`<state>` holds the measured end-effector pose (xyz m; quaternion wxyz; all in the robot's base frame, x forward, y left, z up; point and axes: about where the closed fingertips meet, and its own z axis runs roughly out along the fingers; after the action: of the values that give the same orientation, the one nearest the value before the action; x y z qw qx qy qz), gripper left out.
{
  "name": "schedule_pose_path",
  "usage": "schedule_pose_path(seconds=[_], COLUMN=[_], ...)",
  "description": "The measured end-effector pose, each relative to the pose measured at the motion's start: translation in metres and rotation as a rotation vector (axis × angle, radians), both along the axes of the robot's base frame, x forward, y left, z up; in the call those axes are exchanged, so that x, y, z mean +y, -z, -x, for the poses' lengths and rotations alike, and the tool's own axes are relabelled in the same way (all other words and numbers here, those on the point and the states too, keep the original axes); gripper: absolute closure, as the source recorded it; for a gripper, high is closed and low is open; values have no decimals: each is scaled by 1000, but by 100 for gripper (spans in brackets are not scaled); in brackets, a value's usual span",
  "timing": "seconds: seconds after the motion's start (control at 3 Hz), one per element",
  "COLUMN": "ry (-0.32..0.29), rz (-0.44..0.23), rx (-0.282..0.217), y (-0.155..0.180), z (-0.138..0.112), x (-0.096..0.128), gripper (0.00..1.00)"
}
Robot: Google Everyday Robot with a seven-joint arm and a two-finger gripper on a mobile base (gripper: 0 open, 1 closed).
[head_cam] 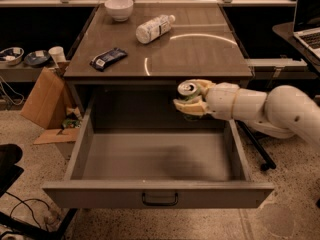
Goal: Place green can into top drawer
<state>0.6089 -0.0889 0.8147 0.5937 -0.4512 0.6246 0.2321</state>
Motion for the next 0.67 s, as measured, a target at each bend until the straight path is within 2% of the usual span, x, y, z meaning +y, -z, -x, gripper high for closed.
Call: schedule_pose_path(seconds=[0.33, 0.67], ry=[-62, -117], rz=[-1, 7], rx=[61, 104], y=[35, 60], z=[8, 12], x=[51, 87], gripper=[100, 100])
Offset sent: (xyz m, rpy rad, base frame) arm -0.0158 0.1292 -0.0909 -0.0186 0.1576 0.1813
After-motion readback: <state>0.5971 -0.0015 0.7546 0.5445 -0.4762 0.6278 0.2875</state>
